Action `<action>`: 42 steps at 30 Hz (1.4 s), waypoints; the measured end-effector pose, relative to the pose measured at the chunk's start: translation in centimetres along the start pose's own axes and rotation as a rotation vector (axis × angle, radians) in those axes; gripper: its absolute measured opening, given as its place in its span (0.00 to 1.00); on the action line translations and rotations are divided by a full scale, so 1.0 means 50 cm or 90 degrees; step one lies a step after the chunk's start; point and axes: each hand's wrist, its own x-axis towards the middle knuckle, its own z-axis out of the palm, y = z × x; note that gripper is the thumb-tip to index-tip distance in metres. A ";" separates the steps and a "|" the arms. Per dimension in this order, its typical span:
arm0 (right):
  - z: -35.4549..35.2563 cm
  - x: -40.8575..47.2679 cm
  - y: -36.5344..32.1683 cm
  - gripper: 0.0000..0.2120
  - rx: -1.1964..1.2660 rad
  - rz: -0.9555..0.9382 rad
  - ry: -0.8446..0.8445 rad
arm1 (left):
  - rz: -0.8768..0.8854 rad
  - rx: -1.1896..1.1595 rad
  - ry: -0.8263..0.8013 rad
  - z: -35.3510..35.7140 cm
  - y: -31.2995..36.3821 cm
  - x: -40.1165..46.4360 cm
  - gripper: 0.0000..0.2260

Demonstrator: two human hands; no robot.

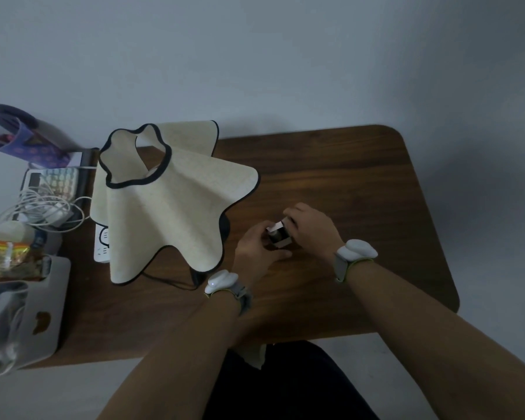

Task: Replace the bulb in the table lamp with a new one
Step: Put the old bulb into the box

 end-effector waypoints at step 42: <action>0.044 0.019 0.008 0.15 0.080 0.092 -0.085 | 0.005 -0.092 0.026 -0.004 0.023 0.001 0.21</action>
